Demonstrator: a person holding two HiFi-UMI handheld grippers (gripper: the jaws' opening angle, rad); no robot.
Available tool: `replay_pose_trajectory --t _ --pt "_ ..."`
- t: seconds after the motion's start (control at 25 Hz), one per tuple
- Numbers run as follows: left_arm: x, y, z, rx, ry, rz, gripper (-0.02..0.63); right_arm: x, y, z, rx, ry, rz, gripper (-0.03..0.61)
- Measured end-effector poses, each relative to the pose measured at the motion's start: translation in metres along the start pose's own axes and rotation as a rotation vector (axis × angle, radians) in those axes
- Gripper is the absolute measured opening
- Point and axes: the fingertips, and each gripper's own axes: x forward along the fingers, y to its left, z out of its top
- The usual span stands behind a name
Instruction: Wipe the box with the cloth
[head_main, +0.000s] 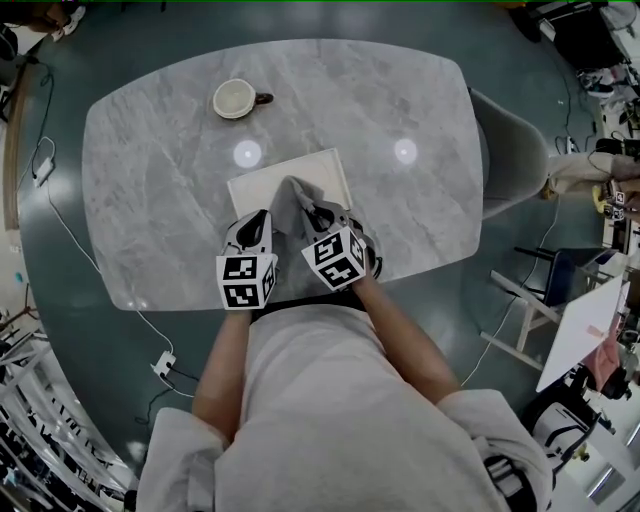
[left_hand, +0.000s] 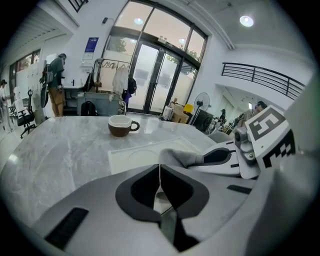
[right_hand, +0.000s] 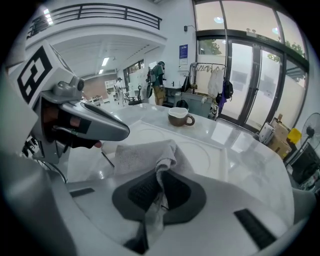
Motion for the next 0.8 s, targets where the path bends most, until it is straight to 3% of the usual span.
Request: replay_pose_trajectory --t 0.8 --pt "0.015 -0.031 0.000 0.052 0.028 -0.072 0.029 -0.020 -0.060 -0.026 0.106 0.016 -0.145 0.034"
